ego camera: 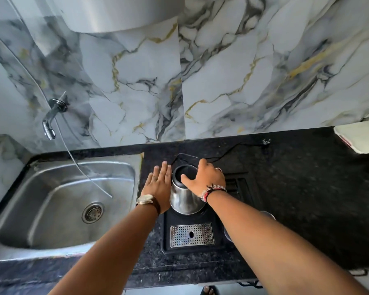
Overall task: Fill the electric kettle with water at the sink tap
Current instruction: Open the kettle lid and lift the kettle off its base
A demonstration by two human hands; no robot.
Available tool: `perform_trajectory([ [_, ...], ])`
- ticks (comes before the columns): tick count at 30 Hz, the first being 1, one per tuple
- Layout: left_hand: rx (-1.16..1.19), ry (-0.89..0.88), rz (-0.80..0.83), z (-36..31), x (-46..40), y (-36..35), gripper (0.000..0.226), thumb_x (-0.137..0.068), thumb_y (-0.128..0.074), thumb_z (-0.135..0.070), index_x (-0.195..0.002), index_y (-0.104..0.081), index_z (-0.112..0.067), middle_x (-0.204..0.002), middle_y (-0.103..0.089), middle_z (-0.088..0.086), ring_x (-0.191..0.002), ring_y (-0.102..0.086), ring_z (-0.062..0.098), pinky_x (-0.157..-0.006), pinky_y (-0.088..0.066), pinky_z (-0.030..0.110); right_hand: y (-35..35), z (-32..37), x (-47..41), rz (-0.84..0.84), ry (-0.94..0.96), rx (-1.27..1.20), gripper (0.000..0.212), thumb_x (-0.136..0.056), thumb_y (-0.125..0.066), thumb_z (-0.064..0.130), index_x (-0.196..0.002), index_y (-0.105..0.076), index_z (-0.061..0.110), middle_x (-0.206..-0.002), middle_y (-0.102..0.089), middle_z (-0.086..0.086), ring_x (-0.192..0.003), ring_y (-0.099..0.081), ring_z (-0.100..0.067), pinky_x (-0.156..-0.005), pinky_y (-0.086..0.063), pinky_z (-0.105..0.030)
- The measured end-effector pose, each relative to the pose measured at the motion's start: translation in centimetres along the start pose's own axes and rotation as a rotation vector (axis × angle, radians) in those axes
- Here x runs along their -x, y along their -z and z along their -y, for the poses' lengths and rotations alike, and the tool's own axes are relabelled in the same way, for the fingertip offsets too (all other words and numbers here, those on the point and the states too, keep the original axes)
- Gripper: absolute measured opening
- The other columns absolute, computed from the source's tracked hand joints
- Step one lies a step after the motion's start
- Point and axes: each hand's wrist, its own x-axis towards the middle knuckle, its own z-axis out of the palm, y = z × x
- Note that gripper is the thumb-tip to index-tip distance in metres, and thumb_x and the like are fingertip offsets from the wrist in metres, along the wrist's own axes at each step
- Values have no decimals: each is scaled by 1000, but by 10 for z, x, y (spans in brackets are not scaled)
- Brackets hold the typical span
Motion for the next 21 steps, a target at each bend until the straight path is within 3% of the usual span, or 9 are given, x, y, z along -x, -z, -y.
perform_trajectory([
  [2, 4, -5, -15, 0, -2, 0, 93, -90, -46, -10, -157, 20, -10, -165, 27, 9, -154, 12, 34, -124, -2, 44, 1, 0, -5, 9, -11, -31, 79, -69, -54, 76, -116, -57, 13, -114, -72, -13, -105, -68, -41, -88, -55, -45],
  [5, 4, -9, -19, 1, -1, 2, 92, -92, -45, -12, -156, 20, -10, -165, 28, 9, -153, 13, 34, -124, -1, 44, 1, -5, -7, -25, -21, -222, 55, -72, -48, 70, -92, -58, 20, -89, -65, -3, -91, -68, -37, -76, -52, -40],
  [8, 34, -9, -3, 0, -1, 2, 92, -92, -46, -16, -156, 21, -9, -164, 28, 9, -153, 15, 33, -124, 0, 43, -2, -25, -8, -87, -24, -467, 38, -74, -47, 61, -77, -57, 25, -71, -61, 7, -76, -68, -30, -62, -37, -32],
  [12, 71, 5, 7, -1, 0, -1, 99, -91, -50, -21, -154, 26, -11, -162, 34, 8, -152, 19, 30, -124, 2, 42, -19, -51, 0, -123, -111, -670, 45, -81, -47, 68, -65, -56, 27, -55, -60, 8, -61, -61, -21, -56, -36, -34],
  [14, 98, 17, 5, -1, 0, -3, 102, -90, -52, -22, -153, 28, -15, -159, 37, 5, -151, 21, 27, -123, 5, 41, -31, -61, 1, -136, -164, -760, 49, -91, -50, 63, -59, -52, 26, -48, -55, 9, -56, -54, -20, -55, -46, -38],
  [16, 126, 29, 0, -1, 1, -4, 102, -90, -51, -22, -154, 29, -19, -159, 38, 2, -151, 21, 26, -122, 7, 39, -41, -66, -1, -157, -223, -854, 53, -97, -58, 48, -57, -52, 14, -47, -49, 8, -56, -51, -22, -61, -57, -51],
  [18, 141, 17, 4, 1, 2, -3, 99, -92, -49, -32, -155, 27, -19, -160, 36, 3, -152, 21, 25, -122, 8, 39, -45, -62, -4, -199, -256, -912, 55, -90, -59, 48, -56, -48, 7, -49, -44, 2, -55, -44, -22, -59, -50, -54],
  [21, 169, -45, -21, 10, 6, 2, 92, -94, -36, -50, -157, 21, -17, -162, 29, 4, -152, 19, 25, -125, 4, 41, -43, -50, -6, -270, -268, -919, 46, -82, -55, 53, -50, -45, 20, -40, -39, 8, -46, -34, -10, -54, -32, -41],
])
